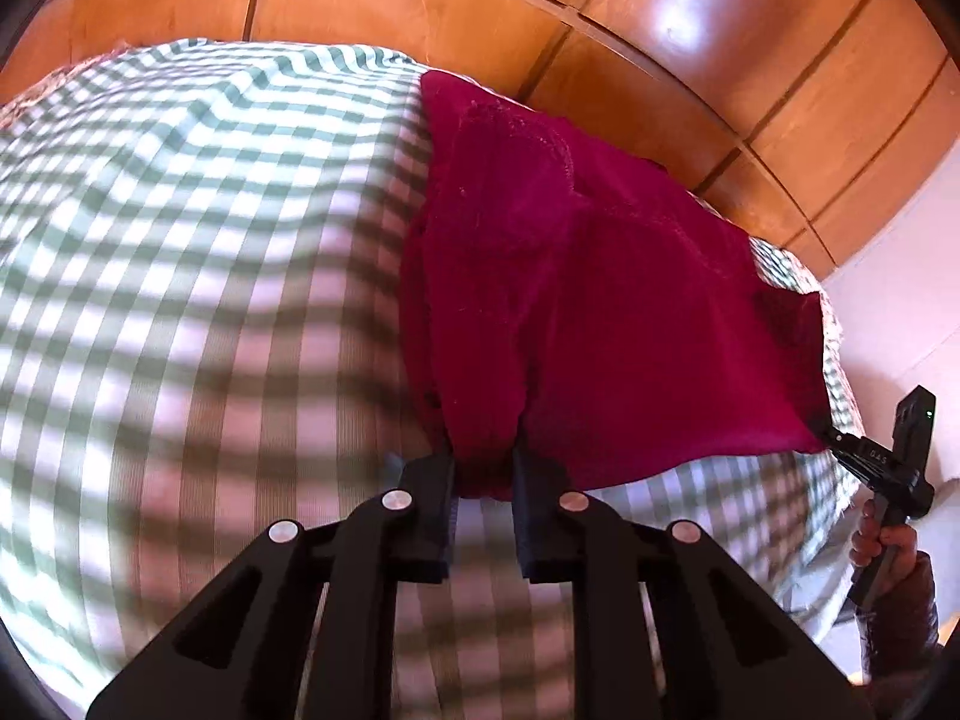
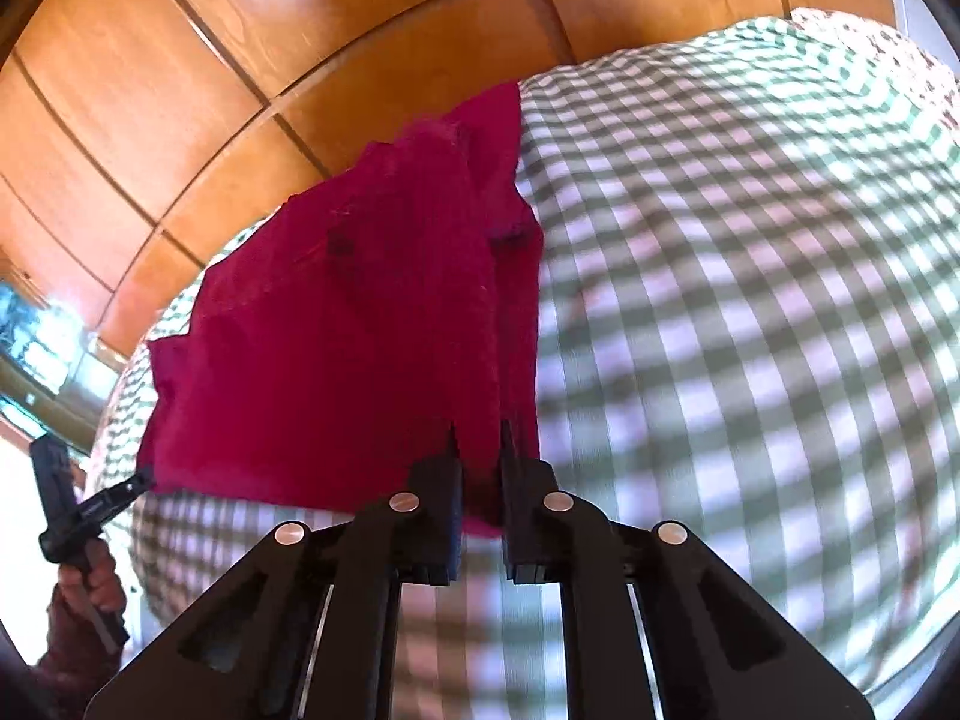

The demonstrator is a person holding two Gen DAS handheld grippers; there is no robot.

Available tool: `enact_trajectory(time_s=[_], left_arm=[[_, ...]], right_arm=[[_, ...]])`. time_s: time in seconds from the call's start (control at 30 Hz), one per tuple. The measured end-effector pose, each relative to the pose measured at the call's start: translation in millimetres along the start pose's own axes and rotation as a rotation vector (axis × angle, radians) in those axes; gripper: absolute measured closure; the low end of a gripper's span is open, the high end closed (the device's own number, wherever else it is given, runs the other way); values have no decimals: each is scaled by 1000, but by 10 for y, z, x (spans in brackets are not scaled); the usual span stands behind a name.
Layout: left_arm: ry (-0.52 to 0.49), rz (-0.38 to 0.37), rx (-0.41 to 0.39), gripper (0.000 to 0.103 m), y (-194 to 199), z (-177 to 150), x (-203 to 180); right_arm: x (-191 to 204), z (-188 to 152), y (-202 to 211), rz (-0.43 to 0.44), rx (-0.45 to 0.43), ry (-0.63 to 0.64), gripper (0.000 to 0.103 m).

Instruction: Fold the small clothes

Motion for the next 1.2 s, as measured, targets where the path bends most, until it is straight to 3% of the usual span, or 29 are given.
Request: enact_trajectory(time_s=[0.23,0.3,0.33,0.4,0.5,0.63,0.73,0.77,0.8,0.83,0.87,0.97,1.2], left_arm=[[-9,-57,85,88,306,-711,-22],[-13,-38,84,80,353,-758,-3],[-12,-21,70,75,374,-720,14],[-9,3,42,67,374,-602,27],[-13,40,-25,65,351,-276,15],[-37,58,-80,47,244,95,-44],[-32,51,-81,49,118,292,-68],[-30,49,-82,60,97,324,-74],[-29,40,-76,69,57,357,-105],[-33,30,-61,85,16,375,-122],[-40,37,-61,91,-10,392,-168],[-72,37,-88,96,67,333,-195],[-62,-35,-172,96,549,281,-121]], right_arm=[[-262,-678,276,-5,87,26,94],[-267,-788,343,-4,106,48,94],[-257,-805,363,-4,107,59,94],[-240,-726,415,-20,76,71,81],[-235,-512,438,-60,0,77,42],[-177,-190,287,-104,-60,116,41],[-154,-16,101,-122,-65,145,41],[-144,17,57,-127,-67,151,41],[-123,46,14,-129,-69,157,42],[-113,78,-33,-129,-66,158,54],[-95,92,-69,-117,-56,161,70],[-3,68,-84,-120,-39,203,96],[146,41,423,-118,-131,226,97]])
Point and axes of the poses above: each gripper's, at about its wrist camera, not at the fingertips, and y roughly against the way its jaws point, x to its left, z to its top, the point moved 4 cm from there along -y, roughly the way its jaws point, and after that the axes turned 5 degrees about x, right-handed, at the moved point
